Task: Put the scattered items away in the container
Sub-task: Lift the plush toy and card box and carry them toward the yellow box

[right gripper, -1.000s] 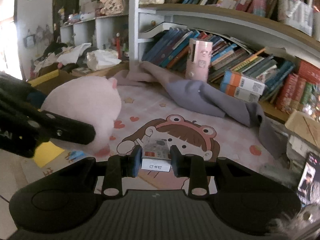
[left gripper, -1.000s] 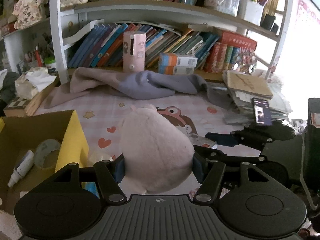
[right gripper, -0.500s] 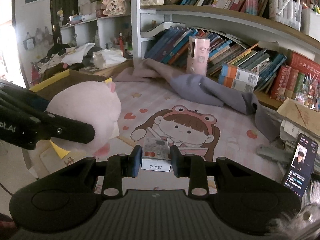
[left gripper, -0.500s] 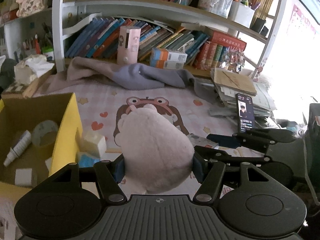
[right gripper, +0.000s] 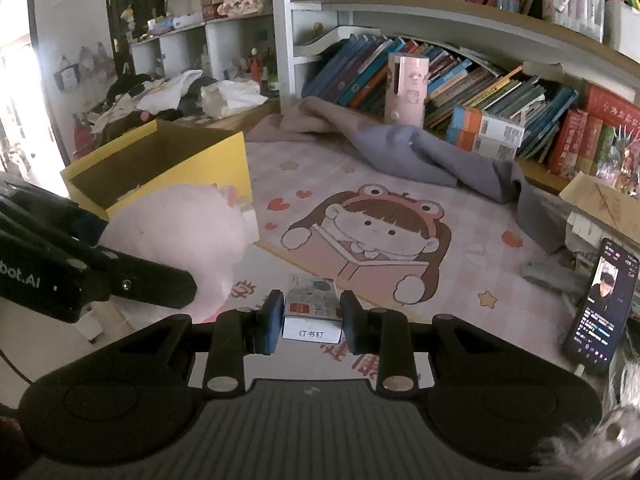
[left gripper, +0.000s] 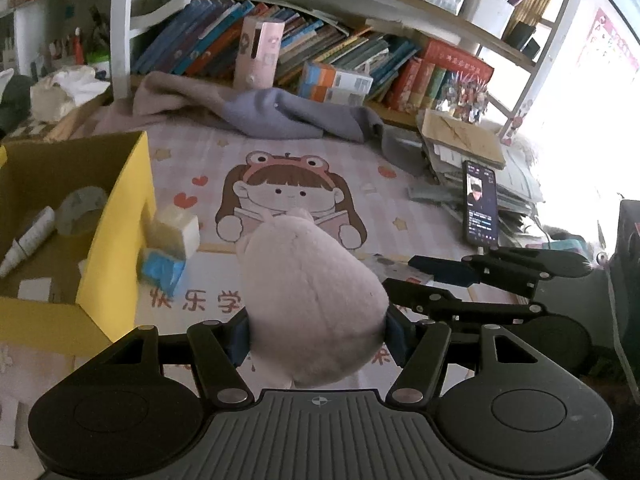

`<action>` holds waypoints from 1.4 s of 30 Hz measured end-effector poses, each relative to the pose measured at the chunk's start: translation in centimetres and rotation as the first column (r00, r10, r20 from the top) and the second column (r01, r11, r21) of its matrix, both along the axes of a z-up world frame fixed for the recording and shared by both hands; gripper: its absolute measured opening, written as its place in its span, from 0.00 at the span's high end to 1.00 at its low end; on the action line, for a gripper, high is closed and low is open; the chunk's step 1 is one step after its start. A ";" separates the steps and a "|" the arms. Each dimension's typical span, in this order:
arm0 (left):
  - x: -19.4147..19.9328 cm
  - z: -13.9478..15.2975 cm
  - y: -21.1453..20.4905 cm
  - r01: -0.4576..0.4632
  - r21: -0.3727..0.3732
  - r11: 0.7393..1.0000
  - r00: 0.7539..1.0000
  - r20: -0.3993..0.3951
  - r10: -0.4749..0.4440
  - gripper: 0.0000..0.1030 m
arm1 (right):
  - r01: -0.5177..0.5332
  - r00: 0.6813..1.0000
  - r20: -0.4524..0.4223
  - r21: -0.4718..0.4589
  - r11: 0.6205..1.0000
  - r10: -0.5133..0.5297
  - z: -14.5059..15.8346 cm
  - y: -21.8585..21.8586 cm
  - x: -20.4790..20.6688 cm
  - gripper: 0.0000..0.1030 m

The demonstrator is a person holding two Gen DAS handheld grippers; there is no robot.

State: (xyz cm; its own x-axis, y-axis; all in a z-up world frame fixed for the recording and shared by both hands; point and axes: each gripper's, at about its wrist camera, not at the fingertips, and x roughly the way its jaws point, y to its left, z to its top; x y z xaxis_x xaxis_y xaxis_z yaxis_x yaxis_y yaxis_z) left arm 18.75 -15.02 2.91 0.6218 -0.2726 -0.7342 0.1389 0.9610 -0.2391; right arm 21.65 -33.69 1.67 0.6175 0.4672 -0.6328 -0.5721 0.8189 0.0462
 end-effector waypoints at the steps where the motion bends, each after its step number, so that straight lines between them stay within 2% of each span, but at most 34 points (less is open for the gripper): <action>1: -0.1 -0.1 0.0 -0.001 -0.004 1.000 1.000 -0.001 0.001 0.38 | -0.002 1.000 0.000 -0.001 1.000 0.002 0.0 0.1 -0.1 0.72; 10: -1.3 -0.5 1.4 0.044 -0.039 0.998 0.999 0.006 -0.043 0.38 | 0.011 1.000 -0.010 -0.022 1.000 -0.011 0.0 1.5 -1.6 0.72; 17: -2.8 -0.6 3.7 0.126 -0.068 0.990 0.992 0.014 -0.126 0.38 | 0.074 0.997 -0.015 -0.033 0.997 -0.075 0.2 3.9 -3.9 0.72; 28: -6.7 -1.1 10.0 0.198 -0.088 0.976 0.980 -0.001 -0.199 0.38 | 0.145 0.988 -0.039 -0.038 0.989 -0.146 -0.1 10.1 -9.2 0.72; 42: -10.8 -1.2 18.2 0.208 -0.120 0.971 0.978 0.023 -0.206 0.38 | 0.168 0.985 -0.017 -0.053 0.984 -0.169 0.5 18.4 -14.5 0.72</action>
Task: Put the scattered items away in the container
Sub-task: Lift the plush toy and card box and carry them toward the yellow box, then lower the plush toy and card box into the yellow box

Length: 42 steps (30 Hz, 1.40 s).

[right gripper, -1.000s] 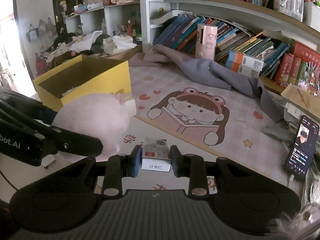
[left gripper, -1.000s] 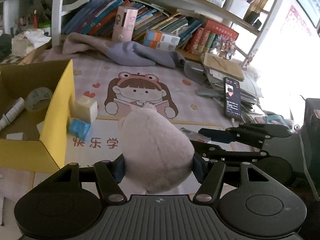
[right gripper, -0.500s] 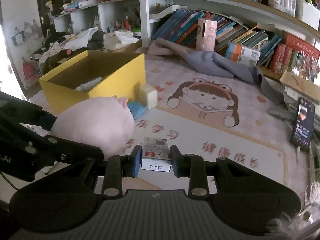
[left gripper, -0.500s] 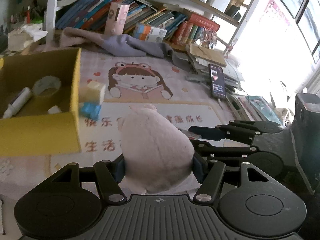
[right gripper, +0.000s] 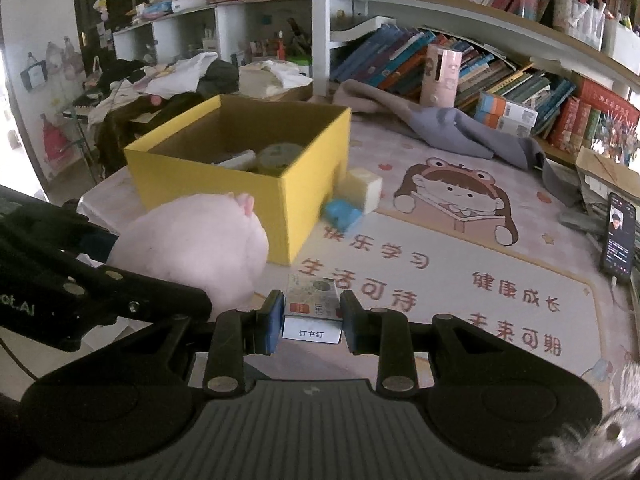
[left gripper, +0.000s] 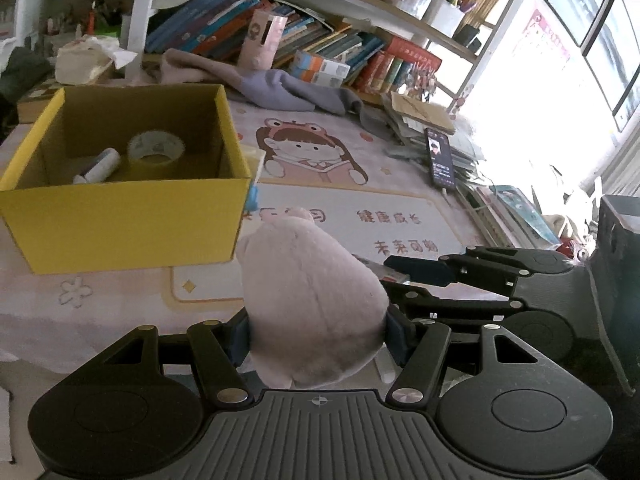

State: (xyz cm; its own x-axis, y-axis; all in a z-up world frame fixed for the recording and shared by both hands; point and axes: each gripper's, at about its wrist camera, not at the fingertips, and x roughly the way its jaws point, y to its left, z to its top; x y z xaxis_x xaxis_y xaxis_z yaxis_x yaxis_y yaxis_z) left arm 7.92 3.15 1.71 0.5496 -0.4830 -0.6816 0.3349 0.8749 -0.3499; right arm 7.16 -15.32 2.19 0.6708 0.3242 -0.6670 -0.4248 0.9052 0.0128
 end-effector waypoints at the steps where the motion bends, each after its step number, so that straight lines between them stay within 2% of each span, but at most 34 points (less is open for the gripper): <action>1: -0.2 0.0 0.4 0.003 -0.001 1.000 1.000 0.002 -0.003 0.38 | 0.002 1.000 0.002 -0.001 1.000 -0.002 0.1 0.4 -0.3 0.72; 13: -2.2 0.8 5.1 -0.018 -0.019 1.000 0.999 0.044 0.019 0.38 | -0.034 0.998 0.044 -0.017 0.999 0.035 1.0 5.5 -2.0 0.72; 26: -3.7 2.3 9.6 -0.166 -0.026 0.986 0.980 0.104 0.168 0.38 | -0.187 0.975 0.118 -0.030 0.982 0.189 2.6 11.1 -1.1 0.72; 34: -2.0 4.6 9.8 -0.189 0.027 0.982 0.950 0.259 0.176 0.38 | -0.210 0.943 0.247 -0.071 0.975 0.221 4.4 12.1 1.4 0.72; 39: 0.7 5.3 9.7 -0.198 0.039 0.979 0.938 0.299 0.178 0.38 | -0.204 0.929 0.299 -0.071 0.976 0.216 5.5 12.2 4.6 0.72; 42: 2.6 5.4 9.5 -0.204 0.048 0.978 0.934 0.309 0.179 0.38 | -0.198 0.930 0.302 -0.074 0.977 0.212 5.6 12.4 6.9 0.72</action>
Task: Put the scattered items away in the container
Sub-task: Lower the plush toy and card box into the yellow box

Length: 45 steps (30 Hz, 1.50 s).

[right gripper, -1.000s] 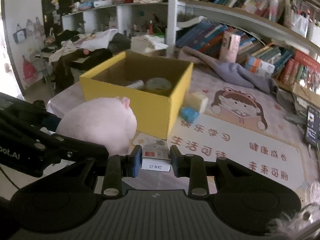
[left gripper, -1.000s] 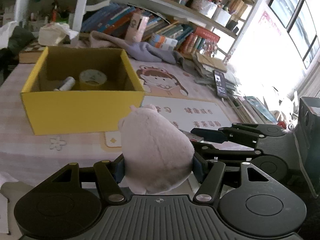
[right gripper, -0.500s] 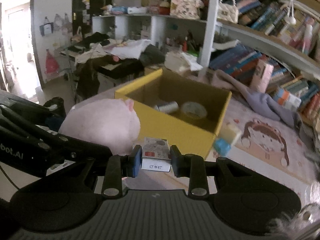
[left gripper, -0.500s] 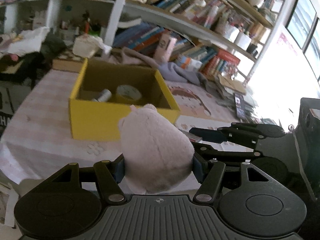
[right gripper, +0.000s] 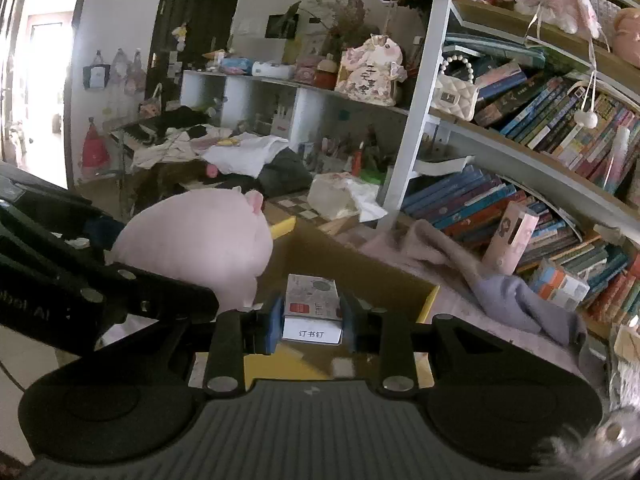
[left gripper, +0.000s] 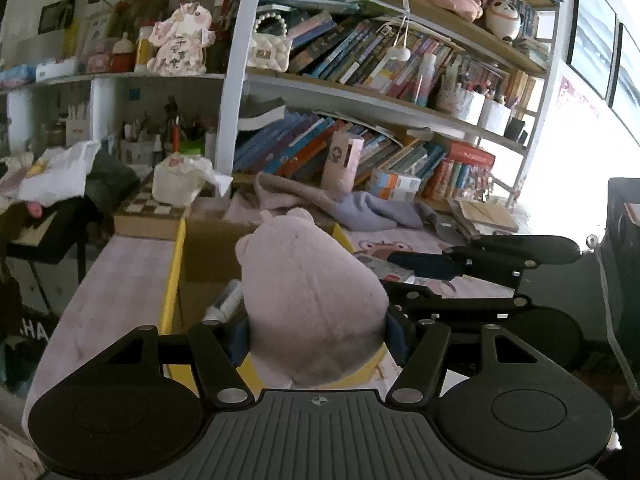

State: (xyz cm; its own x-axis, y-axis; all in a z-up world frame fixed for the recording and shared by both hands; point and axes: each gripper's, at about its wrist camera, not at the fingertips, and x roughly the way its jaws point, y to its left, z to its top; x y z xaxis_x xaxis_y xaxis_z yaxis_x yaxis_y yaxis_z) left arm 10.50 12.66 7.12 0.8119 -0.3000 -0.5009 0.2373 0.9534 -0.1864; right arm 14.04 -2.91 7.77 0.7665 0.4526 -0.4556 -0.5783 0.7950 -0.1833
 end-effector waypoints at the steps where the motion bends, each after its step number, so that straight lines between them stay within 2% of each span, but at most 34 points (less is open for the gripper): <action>1: 0.6 -0.1 0.0 -0.004 0.003 1.000 1.000 0.000 0.004 0.38 | 0.003 1.000 -0.007 0.001 1.000 -0.003 -0.1 0.0 0.8 0.72; 9: 6.0 -1.3 0.2 -0.027 0.015 1.000 0.999 -0.039 0.028 0.38 | -0.007 0.996 -0.087 0.003 1.000 0.007 -1.5 0.3 7.0 0.72; 17: 10.8 -4.1 0.2 -0.022 0.079 0.997 0.989 -0.142 0.033 0.38 | -0.069 0.985 -0.167 -0.101 0.992 0.052 -4.2 1.8 13.3 0.72; 21: 12.4 -5.5 0.4 -0.022 0.070 0.997 0.978 -0.206 0.036 0.37 | -0.097 0.975 -0.213 -0.148 0.984 0.064 -5.6 2.6 15.7 0.72; 30: 14.4 -8.1 0.2 0.012 0.109 0.994 0.952 -0.306 0.022 0.37 | -0.188 0.954 -0.282 -0.285 0.940 0.106 -8.7 4.4 18.4 0.72; 34: 15.0 -9.0 0.2 0.013 0.114 0.993 0.941 -0.337 0.026 0.37 | -0.208 0.935 -0.342 -0.300 0.931 0.098 -10.0 4.5 19.3 0.72; 45: 16.0 -10.3 -0.3 0.042 0.111 0.993 0.926 -0.378 0.004 0.36 | -0.235 0.922 -0.371 -0.308 0.922 0.111 -10.5 5.1 20.4 0.72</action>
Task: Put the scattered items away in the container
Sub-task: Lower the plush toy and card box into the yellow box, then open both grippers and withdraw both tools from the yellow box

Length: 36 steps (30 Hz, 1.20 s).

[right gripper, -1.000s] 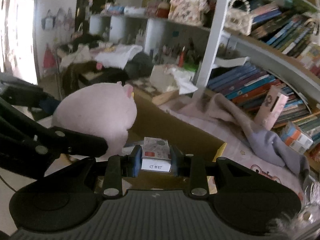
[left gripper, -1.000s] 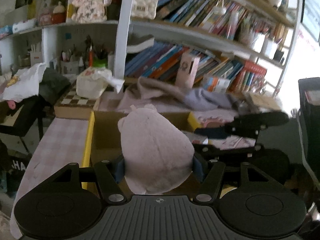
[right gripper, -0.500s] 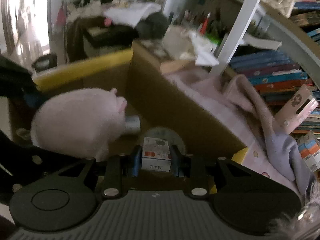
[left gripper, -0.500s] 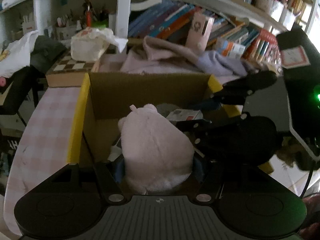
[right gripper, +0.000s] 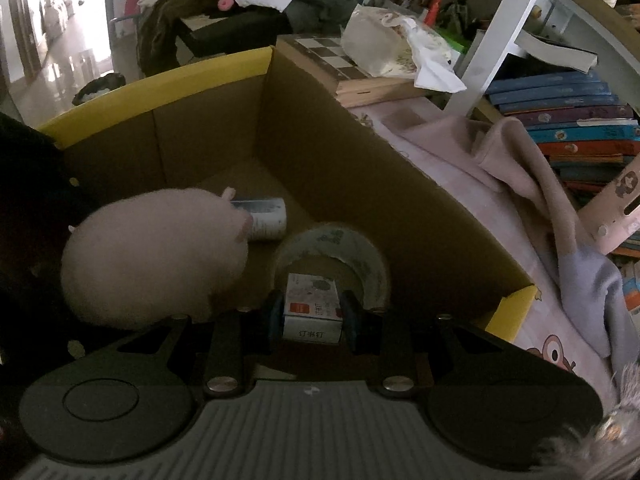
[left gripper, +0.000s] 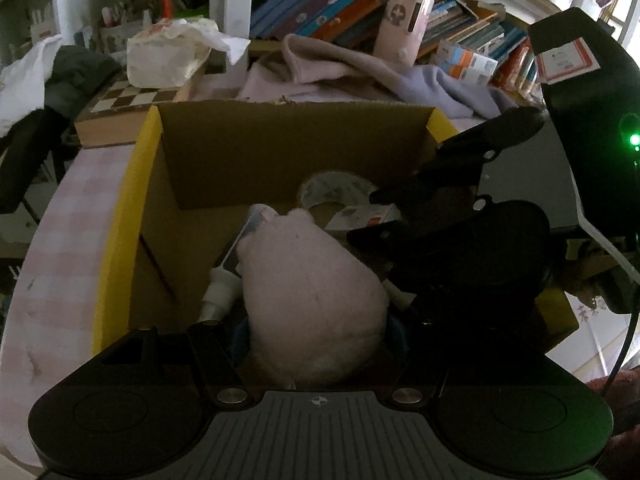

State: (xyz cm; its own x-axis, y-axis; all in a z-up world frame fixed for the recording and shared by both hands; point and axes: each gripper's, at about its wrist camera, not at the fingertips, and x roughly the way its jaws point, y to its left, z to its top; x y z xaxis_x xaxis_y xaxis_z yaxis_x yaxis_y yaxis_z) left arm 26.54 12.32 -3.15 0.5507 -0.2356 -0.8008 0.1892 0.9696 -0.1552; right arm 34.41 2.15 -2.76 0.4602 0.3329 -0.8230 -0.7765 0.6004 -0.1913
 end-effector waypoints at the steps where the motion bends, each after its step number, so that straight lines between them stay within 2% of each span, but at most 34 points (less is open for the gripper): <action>1: 0.0 0.0 0.0 0.002 -0.001 1.000 1.000 0.001 -0.002 0.35 | 0.000 1.000 -0.001 0.001 1.000 0.000 0.0 0.0 0.0 0.72; 6: 0.1 0.0 -0.3 0.008 0.003 1.000 1.000 -0.002 -0.008 0.30 | 0.000 1.000 0.007 0.010 1.000 0.000 0.1 0.0 0.2 0.71; 8: -0.2 0.2 -0.3 -0.002 0.003 1.000 1.000 0.008 0.002 0.28 | 0.003 1.000 0.014 0.034 0.999 -0.004 0.4 -0.2 0.1 0.62; 11: -0.8 0.9 -0.1 -0.024 -0.008 1.000 0.999 0.042 0.024 0.20 | 0.036 0.999 0.016 0.081 0.996 -0.037 0.9 -0.7 0.0 0.59; 19: -2.8 3.4 -0.1 -0.044 -0.001 0.999 0.992 0.122 0.044 0.20 | 0.064 0.994 0.076 0.201 0.977 -0.081 3.9 -2.2 -2.3 0.55; 27: -5.6 6.2 -1.1 -0.062 0.024 0.998 0.972 0.229 0.055 0.17 | 0.105 0.977 0.148 0.286 0.953 -0.152 7.0 -4.7 -5.4 0.54; 36: -9.2 7.9 -0.6 -0.110 -0.025 0.994 0.948 0.297 0.113 0.15 | 0.171 0.952 0.183 0.343 0.924 -0.245 9.5 -8.1 -9.7 0.53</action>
State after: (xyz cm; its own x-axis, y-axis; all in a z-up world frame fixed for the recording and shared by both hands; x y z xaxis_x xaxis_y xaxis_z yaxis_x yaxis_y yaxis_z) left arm 17.30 11.70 4.73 0.7869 -0.1649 -0.5946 0.1188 0.9861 -0.1162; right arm 24.73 -5.92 6.72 0.7036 0.4376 -0.5599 -0.5879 0.8010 -0.1128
